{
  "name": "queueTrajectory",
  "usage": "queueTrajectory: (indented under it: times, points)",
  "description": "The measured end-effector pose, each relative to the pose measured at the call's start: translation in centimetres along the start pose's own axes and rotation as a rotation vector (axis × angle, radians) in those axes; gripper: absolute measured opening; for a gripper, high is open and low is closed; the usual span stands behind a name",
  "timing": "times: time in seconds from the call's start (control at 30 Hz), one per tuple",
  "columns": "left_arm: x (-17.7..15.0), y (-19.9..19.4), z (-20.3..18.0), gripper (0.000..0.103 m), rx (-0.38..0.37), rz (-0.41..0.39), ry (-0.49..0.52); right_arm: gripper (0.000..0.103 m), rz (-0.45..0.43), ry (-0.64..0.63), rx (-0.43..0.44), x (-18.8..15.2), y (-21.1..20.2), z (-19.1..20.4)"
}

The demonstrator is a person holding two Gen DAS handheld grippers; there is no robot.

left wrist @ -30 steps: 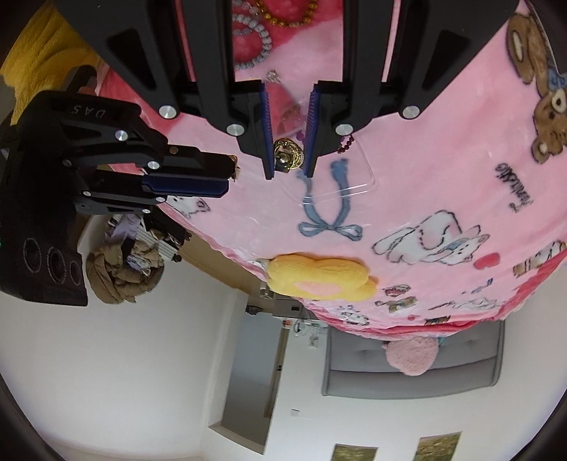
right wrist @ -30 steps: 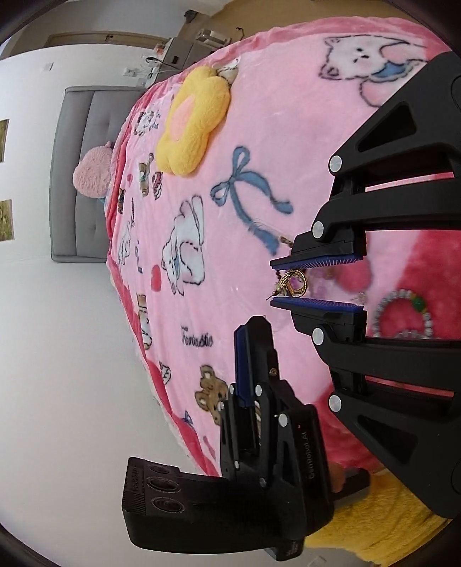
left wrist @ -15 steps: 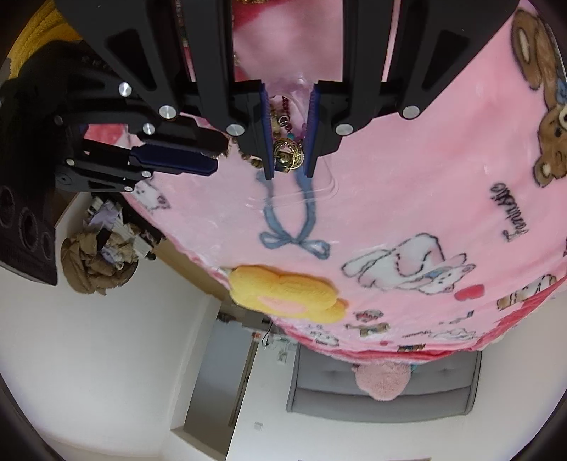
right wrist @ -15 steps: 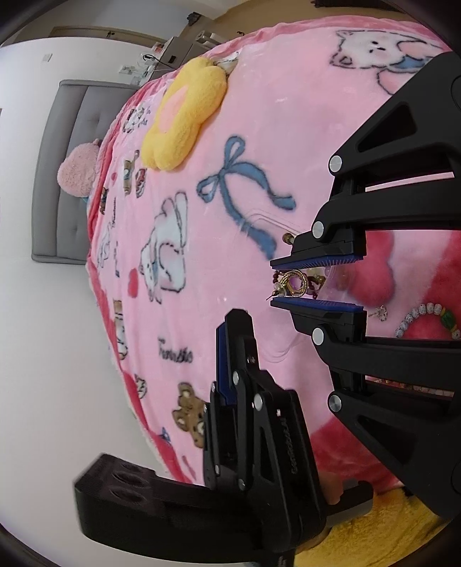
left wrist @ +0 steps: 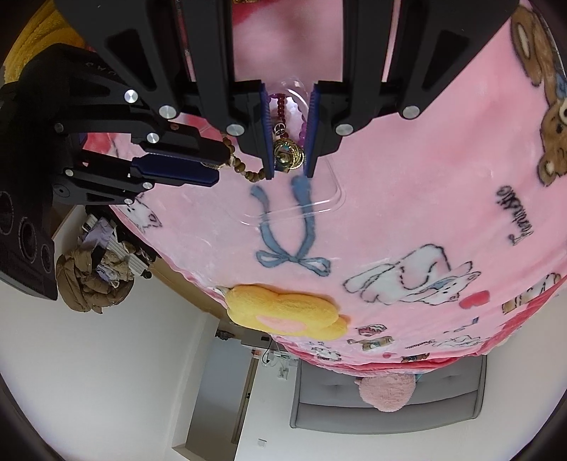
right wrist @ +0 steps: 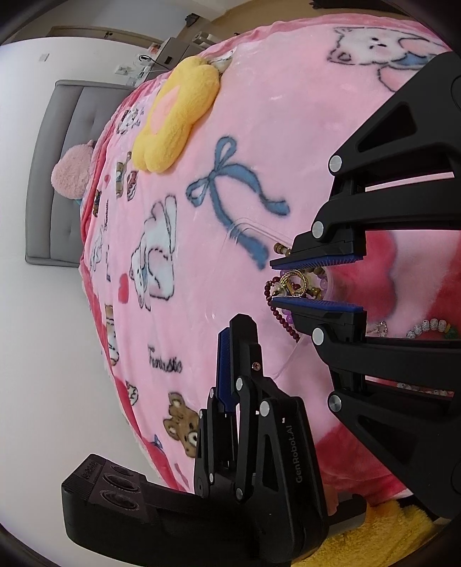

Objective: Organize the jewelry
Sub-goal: 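Carry both gold earrings over the clear box, then open both grippers to drop the earrings into the box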

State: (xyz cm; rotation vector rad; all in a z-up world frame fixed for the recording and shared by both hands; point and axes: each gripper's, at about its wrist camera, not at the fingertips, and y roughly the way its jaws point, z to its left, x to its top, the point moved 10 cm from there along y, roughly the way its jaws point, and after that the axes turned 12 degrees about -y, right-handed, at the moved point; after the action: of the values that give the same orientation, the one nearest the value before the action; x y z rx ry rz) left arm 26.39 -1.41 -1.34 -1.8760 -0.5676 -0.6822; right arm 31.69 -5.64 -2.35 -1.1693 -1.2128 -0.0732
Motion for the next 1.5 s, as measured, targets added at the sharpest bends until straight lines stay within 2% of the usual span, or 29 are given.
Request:
queueTrajectory:
  times: [0.8,1.1,1.17,1.23,1.3,1.37,1.43,1.5]
  points:
    - [-0.3,-0.1,0.0,0.018,0.004,-0.007,-0.01,0.016,-0.02,-0.02,-0.013,-0.2,-0.5,0.6]
    - [-0.6,-0.6,-0.7,0.021,-0.027,-0.01,0.005,0.016,-0.067,-0.029,0.034,-0.2,-2.2,1.5]
    - [-0.6,-1.0,-0.9,0.025,-0.044,-0.018,0.003,0.017,-0.069,-0.039,0.04,-0.4,-2.6,1.9]
    - [-0.6,-1.6,-1.0,0.027,-0.061,-0.034,-0.003,0.026,-0.068,-0.047,0.04,-0.8,-3.2,2.2]
    - [-0.5,-2.3,-0.9,0.028,-0.058,-0.053,-0.007,0.027,-0.065,-0.063,0.033,-1.2,-3.7,2.4]
    - [-0.7,-3.5,-1.2,0.036,-0.078,-0.085,0.003,0.028,-0.063,-0.086,0.026,-1.8,-4.5,2.8]
    - [-0.9,-4.5,-1.1,0.044,-0.07,-0.11,0.005,0.035,-0.05,-0.084,0.028,-2.5,-4.9,2.9]
    - [-1.4,-5.1,-1.0,0.048,-0.074,-0.107,-0.006,0.037,-0.038,-0.071,0.048,-3.4,-5.0,3.1]
